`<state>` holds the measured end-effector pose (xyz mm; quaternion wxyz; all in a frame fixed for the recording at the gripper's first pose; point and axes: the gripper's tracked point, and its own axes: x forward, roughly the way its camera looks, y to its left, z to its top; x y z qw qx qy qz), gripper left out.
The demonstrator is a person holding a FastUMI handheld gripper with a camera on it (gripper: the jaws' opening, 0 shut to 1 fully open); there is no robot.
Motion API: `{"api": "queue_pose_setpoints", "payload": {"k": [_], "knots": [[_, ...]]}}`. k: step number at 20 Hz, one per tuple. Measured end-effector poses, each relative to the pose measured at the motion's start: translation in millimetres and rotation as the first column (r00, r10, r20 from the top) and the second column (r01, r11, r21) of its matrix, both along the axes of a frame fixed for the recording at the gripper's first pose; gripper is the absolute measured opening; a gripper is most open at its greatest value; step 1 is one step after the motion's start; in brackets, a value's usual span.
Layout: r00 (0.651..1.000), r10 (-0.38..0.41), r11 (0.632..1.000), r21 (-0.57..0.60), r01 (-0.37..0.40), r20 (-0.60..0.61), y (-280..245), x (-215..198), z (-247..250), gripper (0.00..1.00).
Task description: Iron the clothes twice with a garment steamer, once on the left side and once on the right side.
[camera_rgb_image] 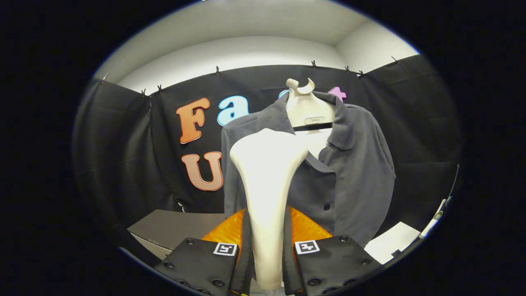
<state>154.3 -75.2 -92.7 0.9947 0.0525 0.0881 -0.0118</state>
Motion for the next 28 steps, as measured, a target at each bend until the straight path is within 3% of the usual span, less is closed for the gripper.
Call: {"api": "queue_pose_setpoints", "payload": {"k": [3, 9, 15, 28], "knots": [[1.0, 0.0, 1.0, 0.003, 0.0, 0.02, -24.6, 19.0, -1.6, 0.37], [0.997, 0.072, 0.997, 0.006, -0.072, 0.038, -40.2, 34.7, -25.5, 0.37], [0.992, 0.123, 0.992, -0.025, -0.123, 0.009, -47.1, 30.9, -69.1, 0.37], [0.985, 0.155, 0.987, -0.03, -0.157, -0.074, -57.9, 3.1, -161.7, 0.37]]}}
